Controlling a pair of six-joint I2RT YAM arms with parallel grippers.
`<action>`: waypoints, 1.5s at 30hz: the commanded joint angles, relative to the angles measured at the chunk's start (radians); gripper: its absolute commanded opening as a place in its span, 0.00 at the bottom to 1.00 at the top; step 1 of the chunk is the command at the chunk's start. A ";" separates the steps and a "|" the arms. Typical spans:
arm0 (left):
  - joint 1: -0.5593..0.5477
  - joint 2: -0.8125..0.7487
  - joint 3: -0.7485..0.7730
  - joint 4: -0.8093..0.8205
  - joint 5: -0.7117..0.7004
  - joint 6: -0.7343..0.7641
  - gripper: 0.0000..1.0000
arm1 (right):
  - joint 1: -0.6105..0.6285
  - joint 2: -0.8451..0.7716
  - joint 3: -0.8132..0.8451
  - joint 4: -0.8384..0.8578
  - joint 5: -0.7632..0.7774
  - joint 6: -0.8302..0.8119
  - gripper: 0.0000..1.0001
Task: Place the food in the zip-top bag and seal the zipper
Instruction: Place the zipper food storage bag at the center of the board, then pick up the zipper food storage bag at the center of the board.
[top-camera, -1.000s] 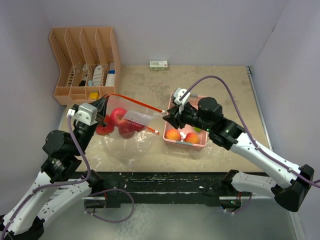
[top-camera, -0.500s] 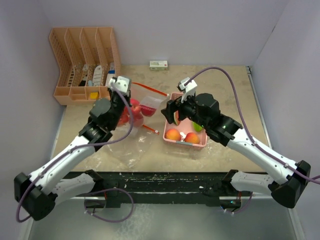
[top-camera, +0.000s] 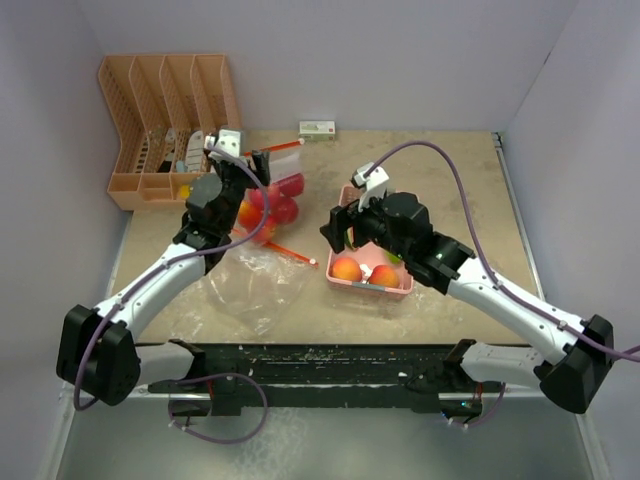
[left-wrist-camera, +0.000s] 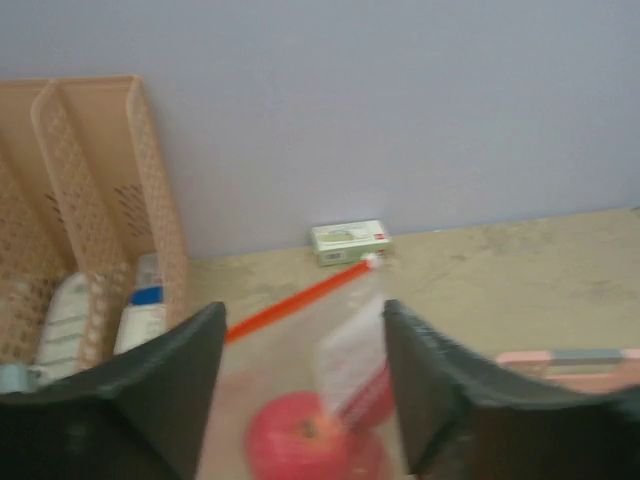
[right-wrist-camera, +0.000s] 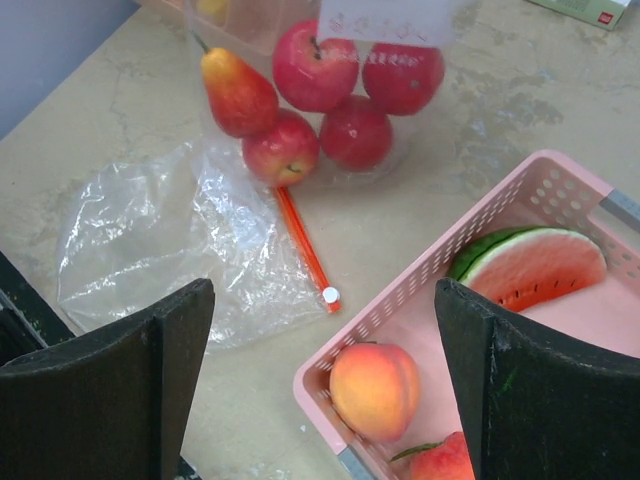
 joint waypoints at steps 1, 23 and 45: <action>0.002 -0.094 -0.001 0.014 0.103 -0.050 0.97 | -0.004 0.025 0.003 0.065 -0.042 0.014 0.95; 0.002 -0.720 -0.068 -0.690 0.340 -0.314 0.99 | -0.006 0.700 0.280 0.215 -0.487 0.000 0.80; 0.001 -0.685 -0.061 -0.899 0.286 -0.445 1.00 | -0.029 0.868 0.308 0.179 -0.505 -0.074 0.33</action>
